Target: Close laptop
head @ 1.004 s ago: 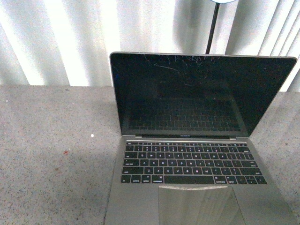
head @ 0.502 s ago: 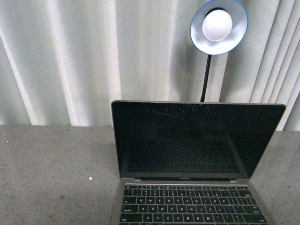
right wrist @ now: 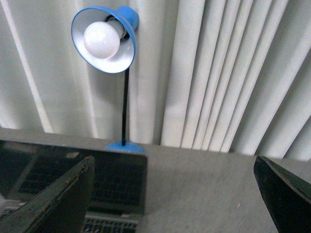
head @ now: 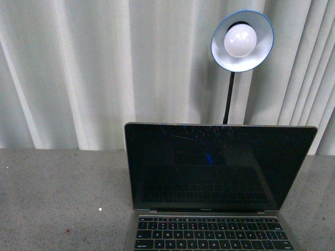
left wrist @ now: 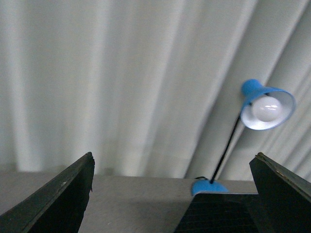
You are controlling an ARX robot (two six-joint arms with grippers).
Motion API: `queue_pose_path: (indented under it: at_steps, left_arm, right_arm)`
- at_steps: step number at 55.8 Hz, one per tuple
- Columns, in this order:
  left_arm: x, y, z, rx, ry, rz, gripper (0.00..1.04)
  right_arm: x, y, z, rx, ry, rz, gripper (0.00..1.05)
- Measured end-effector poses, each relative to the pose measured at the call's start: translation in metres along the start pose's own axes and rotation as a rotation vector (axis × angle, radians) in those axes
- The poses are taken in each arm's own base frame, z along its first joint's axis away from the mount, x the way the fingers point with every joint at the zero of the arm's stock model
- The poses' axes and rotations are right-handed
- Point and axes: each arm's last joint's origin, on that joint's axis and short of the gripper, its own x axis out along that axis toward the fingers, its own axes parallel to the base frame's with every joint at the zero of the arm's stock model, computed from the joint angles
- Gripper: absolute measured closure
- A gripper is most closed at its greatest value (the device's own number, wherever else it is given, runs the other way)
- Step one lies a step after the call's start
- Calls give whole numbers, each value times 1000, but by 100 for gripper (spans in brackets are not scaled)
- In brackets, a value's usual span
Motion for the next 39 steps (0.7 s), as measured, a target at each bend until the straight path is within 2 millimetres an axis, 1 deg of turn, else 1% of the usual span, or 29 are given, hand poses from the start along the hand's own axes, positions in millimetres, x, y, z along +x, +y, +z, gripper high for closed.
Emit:
queue_pose_path:
  at_steps: [1, 3, 4, 5, 8, 9, 12, 13, 17, 19, 20, 22, 24, 25, 26, 30, 31, 39]
  left_arm:
    - [10, -2, 1, 7, 5, -21, 7]
    - [29, -7, 2, 30, 21, -50, 7]
    - [34, -9, 2, 35, 28, -58, 7]
    - [44, -11, 1, 42, 42, -78, 7]
    - [73, -20, -2, 92, 57, -116, 7]
    - [77, -22, -2, 112, 54, -121, 7]
    - [106, -30, -6, 177, 61, -148, 7]
    - [110, -32, -6, 181, 65, -148, 7]
    - [144, -43, -12, 254, 75, -170, 7]
    - [155, -47, -16, 277, 86, -165, 7]
    - [164, -50, -20, 303, 94, -166, 7]
    - [172, -52, -25, 330, 110, -167, 9]
    - [180, -55, -33, 353, 149, -165, 16]
    - [181, -56, -35, 365, 158, -166, 18]
    - [184, -57, -39, 377, 178, -167, 21]
    - [194, -62, -52, 425, 248, -168, 34]
    - [195, -63, -53, 430, 257, -168, 35]
    - [209, -73, -72, 490, 352, -226, 60]
  right_arm:
    - [6, -2, 3, -18, -2, 1, 7]
    - [25, -6, 7, -71, -1, 20, 7]
    - [33, -7, 8, -95, 3, 33, 7]
    - [37, -7, 5, -105, 15, 39, 7]
    - [58, -10, 4, -170, 14, 81, 7]
    - [64, -11, 2, -190, 19, 92, 7]
    - [77, -13, 0, -235, 12, 127, 7]
    - [82, -14, 0, -250, 5, 138, 7]
    - [97, -17, 3, -290, -10, 159, 7]
    - [103, -18, 4, -301, -12, 156, 8]
    - [109, -20, 7, -304, -11, 150, 11]
    - [114, -21, 8, -307, -5, 154, 16]
    - [121, -21, 10, -314, 8, 174, 23]
    - [123, -21, 10, -319, 16, 188, 26]
    - [124, -21, 11, -322, 19, 196, 28]
    - [130, -21, 10, -345, 38, 274, 41]
    - [132, -20, 10, -354, 36, 293, 44]
    - [141, -19, 10, -401, 53, 383, 67]
